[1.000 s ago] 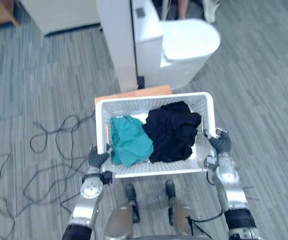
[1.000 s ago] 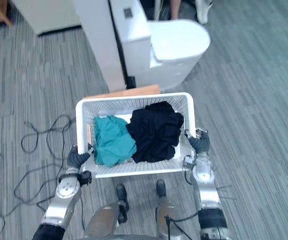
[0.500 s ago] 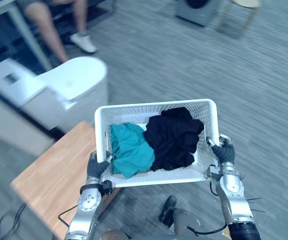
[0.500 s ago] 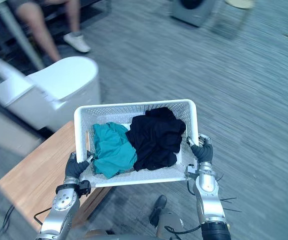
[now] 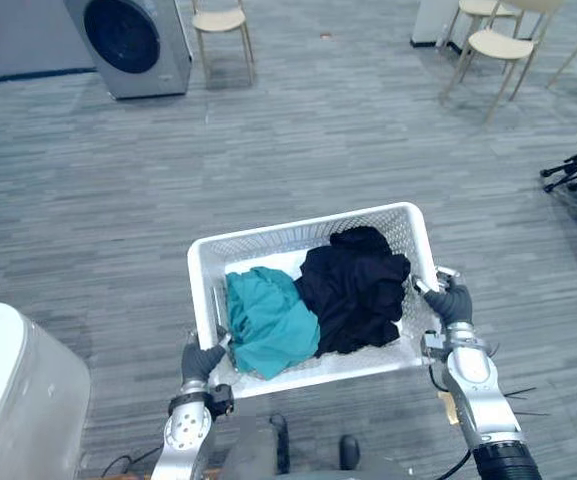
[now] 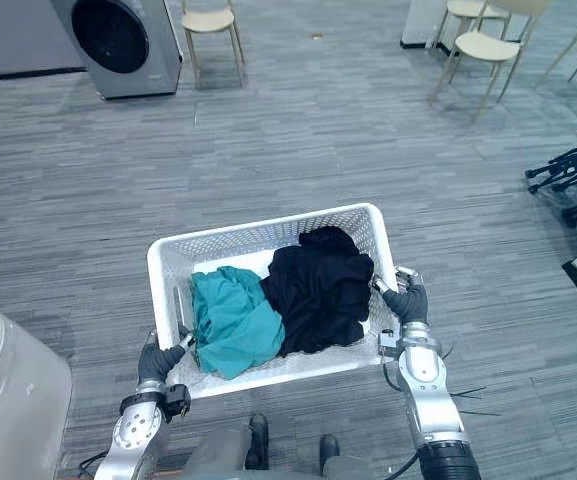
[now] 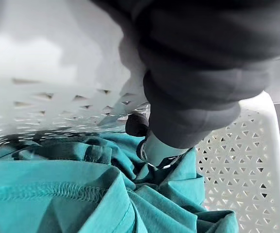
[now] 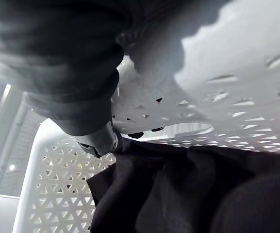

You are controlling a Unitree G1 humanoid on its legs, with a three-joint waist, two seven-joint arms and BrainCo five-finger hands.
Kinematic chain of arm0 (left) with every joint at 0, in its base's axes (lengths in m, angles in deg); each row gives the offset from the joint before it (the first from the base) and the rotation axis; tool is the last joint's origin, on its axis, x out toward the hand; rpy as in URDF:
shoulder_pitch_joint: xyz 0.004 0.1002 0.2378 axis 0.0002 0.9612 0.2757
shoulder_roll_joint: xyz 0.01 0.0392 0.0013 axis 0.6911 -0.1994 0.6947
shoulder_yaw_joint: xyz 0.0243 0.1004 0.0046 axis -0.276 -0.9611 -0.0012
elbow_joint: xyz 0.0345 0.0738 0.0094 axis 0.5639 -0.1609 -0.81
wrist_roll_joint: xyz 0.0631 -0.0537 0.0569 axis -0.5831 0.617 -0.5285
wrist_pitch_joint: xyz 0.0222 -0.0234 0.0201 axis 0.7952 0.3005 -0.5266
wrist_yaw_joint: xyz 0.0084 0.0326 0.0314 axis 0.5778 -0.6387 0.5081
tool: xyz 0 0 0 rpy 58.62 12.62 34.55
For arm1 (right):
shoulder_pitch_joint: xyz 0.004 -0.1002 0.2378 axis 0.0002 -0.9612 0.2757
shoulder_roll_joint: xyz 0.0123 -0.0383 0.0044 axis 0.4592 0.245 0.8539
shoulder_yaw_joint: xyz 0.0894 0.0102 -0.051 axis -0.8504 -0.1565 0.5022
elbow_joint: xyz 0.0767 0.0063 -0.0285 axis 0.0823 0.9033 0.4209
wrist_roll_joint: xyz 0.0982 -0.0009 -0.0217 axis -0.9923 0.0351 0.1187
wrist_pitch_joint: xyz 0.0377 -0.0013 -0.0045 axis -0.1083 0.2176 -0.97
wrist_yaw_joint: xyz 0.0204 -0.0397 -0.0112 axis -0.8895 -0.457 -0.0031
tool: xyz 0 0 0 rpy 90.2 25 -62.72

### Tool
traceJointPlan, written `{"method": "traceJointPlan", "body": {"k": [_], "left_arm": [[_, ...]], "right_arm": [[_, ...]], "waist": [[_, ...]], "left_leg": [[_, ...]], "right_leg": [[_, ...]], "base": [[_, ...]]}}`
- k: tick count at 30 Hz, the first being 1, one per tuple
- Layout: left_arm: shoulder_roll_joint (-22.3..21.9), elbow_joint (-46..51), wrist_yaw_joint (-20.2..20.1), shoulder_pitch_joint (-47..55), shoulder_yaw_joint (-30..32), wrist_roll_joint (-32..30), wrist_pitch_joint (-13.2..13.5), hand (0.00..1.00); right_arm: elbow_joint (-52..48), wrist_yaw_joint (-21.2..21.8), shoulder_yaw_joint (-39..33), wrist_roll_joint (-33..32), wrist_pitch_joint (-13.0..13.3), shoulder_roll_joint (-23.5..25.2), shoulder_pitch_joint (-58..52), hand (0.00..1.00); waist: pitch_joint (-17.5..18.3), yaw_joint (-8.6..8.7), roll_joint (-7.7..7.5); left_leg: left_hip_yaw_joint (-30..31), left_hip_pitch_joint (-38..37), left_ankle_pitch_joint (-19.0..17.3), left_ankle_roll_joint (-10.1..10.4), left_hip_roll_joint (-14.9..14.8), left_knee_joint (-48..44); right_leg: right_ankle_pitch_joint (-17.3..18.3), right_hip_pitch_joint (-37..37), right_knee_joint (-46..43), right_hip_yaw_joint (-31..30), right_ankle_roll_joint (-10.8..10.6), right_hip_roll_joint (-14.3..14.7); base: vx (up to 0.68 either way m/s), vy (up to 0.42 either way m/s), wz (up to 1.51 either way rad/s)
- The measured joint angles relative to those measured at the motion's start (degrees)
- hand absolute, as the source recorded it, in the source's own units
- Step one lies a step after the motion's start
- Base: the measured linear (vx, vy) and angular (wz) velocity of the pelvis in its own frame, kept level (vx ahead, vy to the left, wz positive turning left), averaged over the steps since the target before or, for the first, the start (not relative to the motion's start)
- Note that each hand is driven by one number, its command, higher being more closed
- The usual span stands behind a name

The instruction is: Pick up the laundry basket with both hands and put the clothes into the washing machine.

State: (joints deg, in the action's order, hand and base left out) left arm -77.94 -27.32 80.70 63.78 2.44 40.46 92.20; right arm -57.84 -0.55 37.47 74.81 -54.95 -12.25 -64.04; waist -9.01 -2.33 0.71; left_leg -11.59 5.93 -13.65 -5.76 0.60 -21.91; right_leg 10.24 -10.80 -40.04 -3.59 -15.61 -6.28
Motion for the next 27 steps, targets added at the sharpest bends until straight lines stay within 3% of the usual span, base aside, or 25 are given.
{"method": "traceJointPlan", "body": {"k": [1, 2, 3, 5, 7, 8, 9, 10, 11, 12, 13, 14, 15, 16, 17, 18, 19, 20, 21, 22, 23, 25, 26, 27], "left_arm": [[0.4, 0.0, 0.0, 0.0, -0.1, -0.1, -0.2, 1.0], [1.2, 0.0, 0.0, 0.0, -0.1, -0.2, -0.4, 1.0], [2.0, 0.0, 0.0, -0.1, -0.1, -0.3, -0.4, 1.0], [2.5, 0.2, 0.0, -0.2, -0.1, -0.3, -0.4, 1.0], [2.6, 0.1, 0.0, -0.7, -0.5, -0.3, -0.8, 1.0], [2.6, 0.0, 0.0, -1.2, -1.1, -0.3, -1.1, 1.0], [2.7, 0.0, -0.2, -1.2, -1.1, -0.4, -1.1, 1.0], [2.7, 0.0, -0.3, -1.2, -1.2, -0.4, -1.1, 1.0], [2.9, 0.0, -0.3, -1.1, -1.2, -0.9, -1.1, 1.0], [3.0, -0.5, -0.3, -1.3, -1.7, -1.2, -1.2, 1.0], [1.9, -1.3, -0.3, -1.3, -1.9, -1.6, -1.2, 1.0], [1.1, -1.6, -0.3, -1.4, -1.9, -1.9, -1.2, 1.0], [0.8, -1.7, -0.4, -1.7, -1.9, -2.4, -1.2, 1.0], [0.7, -1.9, -0.4, -2.2, -1.9, -2.4, -1.2, 1.0], [0.5, -2.4, -0.4, -2.4, -1.9, -2.4, -1.2, 1.0], [-0.1, -2.6, -0.4, -2.1, -1.9, -2.3, -1.3, 1.0], [0.0, -2.6, -0.5, -1.6, -1.9, -2.3, -1.3, 1.0], [0.0, -2.5, -0.5, -1.5, -1.9, -2.3, -1.2, 1.0], [0.2, -1.5, -0.5, -0.9, -1.8, -2.3, -1.0, 1.0], [0.2, -0.8, -0.7, -0.5, -1.8, -2.3, -0.8, 1.0], [0.1, 0.1, -1.0, -0.1, -1.5, -2.3, -0.3, 1.0], [-0.1, 1.2, -1.1, 0.1, -1.2, -2.3, -0.2, 1.0], [-0.4, 1.4, -1.2, 0.3, -0.9, -2.3, -0.2, 1.0], [-0.9, 1.6, -1.2, 0.8, -0.8, -2.4, -0.2, 1.0]], "right_arm": [[0.4, 0.0, -0.1, 0.4, 0.0, 0.5, -0.3, 1.0], [1.7, 0.0, -0.1, 0.8, 0.0, 1.3, -0.4, 1.0], [2.0, 0.0, -0.1, 0.8, 0.0, 1.9, -0.4, 1.0], [2.0, 0.1, -0.1, 0.8, 0.1, 2.1, -0.1, 1.0], [2.0, 0.1, -0.3, 0.8, 0.1, 1.3, -0.1, 1.0], [2.1, 0.1, -0.5, 0.6, 0.0, 1.0, -0.2, 1.0], [2.0, 0.1, -0.5, 0.6, 0.0, 0.9, -0.2, 1.0], [1.9, 0.1, -0.5, 0.7, 0.1, 0.9, -0.2, 1.0], [1.9, 0.1, -0.5, 0.8, 0.1, 0.9, -0.5, 1.0], [2.0, 0.1, -0.5, 0.8, 0.0, 0.5, -0.8, 1.0], [2.1, 0.1, -0.5, 0.8, -0.4, -0.2, -0.9, 1.0], [2.1, 0.0, -0.6, 0.8, -0.6, -0.7, -0.8, 1.0], [2.1, 0.0, -0.6, 0.8, -0.6, -1.4, -0.6, 1.0], [2.1, 0.0, -0.6, 0.7, -0.6, -1.5, -0.4, 1.0], [2.1, 0.0, -0.6, 0.7, -0.7, -1.5, -0.4, 1.0], [1.8, -0.4, -0.7, 0.6, -1.1, -1.4, -0.6, 1.0], [1.0, -0.7, -0.7, 0.4, -1.1, -1.3, -1.3, 1.0], [0.4, -0.8, -0.6, 0.3, -1.1, -1.3, -1.7, 1.0], [-0.9, -0.8, -0.6, 0.3, -1.1, -1.2, -1.9, 1.0], [-1.5, -0.8, -0.6, 0.2, -1.1, -1.3, -1.9, 1.0], [-2.5, -0.8, -0.6, 0.2, -1.0, -1.5, -1.6, 1.0], [-2.5, -0.8, -0.6, 0.2, -1.0, -1.6, -0.8, 1.0], [-1.7, -0.8, -0.5, 0.2, -1.0, -1.5, 0.1, 1.0], [-1.1, -0.8, -0.5, 0.3, -1.0, -1.8, 0.5, 1.0]], "waist": [[0.0, 0.07, -0.07], [-0.1, 0.15, -0.23], [0.0, 0.4, -0.01], [0.0, 1.07, 0.09], [-0.4, 1.61, 0.6], [-1.0, 2.01, 1.78], [-1.0, 2.44, 1.5], [-0.9, 3.07, 0.72], [-0.7, 3.56, -0.68], [-0.4, 3.97, -0.62], [0.8, 4.01, 1.86], [1.3, 4.12, 3.57], [1.5, 4.2, 5.25], [1.0, 3.3, 5.97], [0.5, 3.14, 6.46], [-0.2, 2.78, 6.94], [-0.7, 1.43, 6.51], [-0.8, 1.02, 6.01], [-1.3, 0.33, 5.18], [-1.3, -0.17, 5.1], [-1.4, -0.76, 4.85], [-1.5, -1.82, 4.57], [-1.7, -2.24, 4.52], [-1.3, -2.77, 5.11]], "left_leg": [[0.1, -1.9, -0.5, -0.5, 0.5, 0.5], [0.2, -5.8, -1.1, -0.9, 1.2, 2.8], [0.9, -8.9, -1.3, -0.9, 1.2, 5.4], [1.9, -11.3, -1.8, -0.2, 0.5, 8.2], [2.8, -13.9, -2.7, 1.2, -1.0, 10.9], [2.8, -16.4, -3.3, 2.6, -2.9, 12.5], [2.8, -18.1, -3.8, 3.5, -3.2, 13.4], [2.9, -20.1, -4.9, 5.4, -3.1, 14.0], [3.3, -23.6, -6.2, 7.5, -2.4, 14.8], [3.9, -26.2, -7.3, 9.1, -2.8, 14.9], [4.2, -26.4, -8.0, 10.4, -5.6, 11.8], [4.4, -25.1, -8.0, 10.5, -7.2, 8.4], [5.2, -21.0, -5.8, 13.2, -10.3, -2.1], [5.8, -16.0, 1.5, 13.2, -12.8, -15.0], [6.3, -13.1, 6.4, 13.0, -14.3, -22.5], [5.8, -7.6, 7.5, 12.7, -17.5, -37.5], [3.9, -3.3, 6.3, 10.8, -18.8, -46.9], [3.2, -1.7, 5.5, 9.5, -18.7, -48.9], [0.2, 2.1, 3.8, 7.3, -18.3, -48.4], [-1.3, 4.4, 2.7, 6.6, -18.0, -46.6], [-3.0, 8.7, 0.7, 5.6, -16.4, -40.7], [-3.3, 12.2, 0.7, 5.7, -11.8, -23.4], [-2.5, 12.7, 2.3, 7.9, -8.7, -8.9], [-2.0, 12.4, 6.0, 11.6, -7.3, 5.7]], "right_leg": [[0.0, -1.7, -5.2, 1.1, 0.2, -1.0], [1.4, -4.0, -12.8, 4.7, 3.2, -3.2], [3.4, -6.0, -14.8, 8.6, 6.8, -4.4], [4.9, -9.1, -10.0, 13.0, 9.4, -4.6], [4.6, -12.8, -0.9, 14.3, 10.9, -2.8], [-0.2, -13.1, 12.3, 13.9, 11.3, -0.2], [-5.1, -13.3, 22.4, 13.2, 11.1, 0.3], [-9.8, -13.2, 29.8, 12.3, 11.0, 0.4], [-12.2, -13.1, 34.7, 10.6, 12.5, -0.3], [-18.2, -13.3, 32.6, 10.0, 13.5, -0.7], [-20.8, -15.8, 24.8, 11.3, 14.5, 0.5], [-17.6, -16.7, 21.6, 12.3, 15.1, 1.9], [-14.2, -16.3, 18.6, 13.4, 16.7, 3.9], [-11.2, -14.1, 17.5, 13.7, 17.6, 5.8], [-10.0, -11.7, 18.0, 14.2, 18.0, 6.7], [-7.9, -6.4, 19.5, 14.6, 18.7, 8.4], [-5.7, -1.1, 20.7, 14.4, 19.3, 9.2], [-4.6, 1.3, 21.7, 14.2, 19.7, 9.2], [-3.4, 5.5, 24.3, 13.4, 19.8, 9.1], [-3.1, 7.3, 25.9, 13.0, 19.8, 9.1], [-3.0, 10.7, 29.2, 12.6, 19.7, 9.0], [-2.5, 14.4, 33.2, 11.7, 18.9, 8.0], [-2.1, 17.2, 36.0, 11.4, 18.2, 7.0], [-1.4, 20.0, 38.5, 11.0, 17.0, 6.8]], "base": [[0.43, 0.106, 0.13], [0.45, 0.046, 0.13], [0.45, 0.022, 0.11], [0.45, -0.037, 0.16], [0.52, -0.102, 0.14], [0.51, -0.13, 0.09], [0.66, -0.199, 0.16], [0.64, -0.228, 0.2], [0.67, -0.259, 0.25], [0.74, -0.281, 0.2], [0.59, -0.23, 0.06], [0.71, -0.299, -0.05], [0.78, -0.405, -0.21], [0.77, -0.401, -0.13], [0.63, -0.314, -0.09], [0.57, -0.212, -0.04], [0.54, -0.184, -0.05], [0.61, -0.173, -0.06], [0.38, -0.07, -0.02], [0.49, -0.048, -0.04], [0.49, 0.004, -0.11], [0.49, 0.057, -0.15], [0.62, 0.149, -0.15], [0.64, 0.173, -0.16]]}}
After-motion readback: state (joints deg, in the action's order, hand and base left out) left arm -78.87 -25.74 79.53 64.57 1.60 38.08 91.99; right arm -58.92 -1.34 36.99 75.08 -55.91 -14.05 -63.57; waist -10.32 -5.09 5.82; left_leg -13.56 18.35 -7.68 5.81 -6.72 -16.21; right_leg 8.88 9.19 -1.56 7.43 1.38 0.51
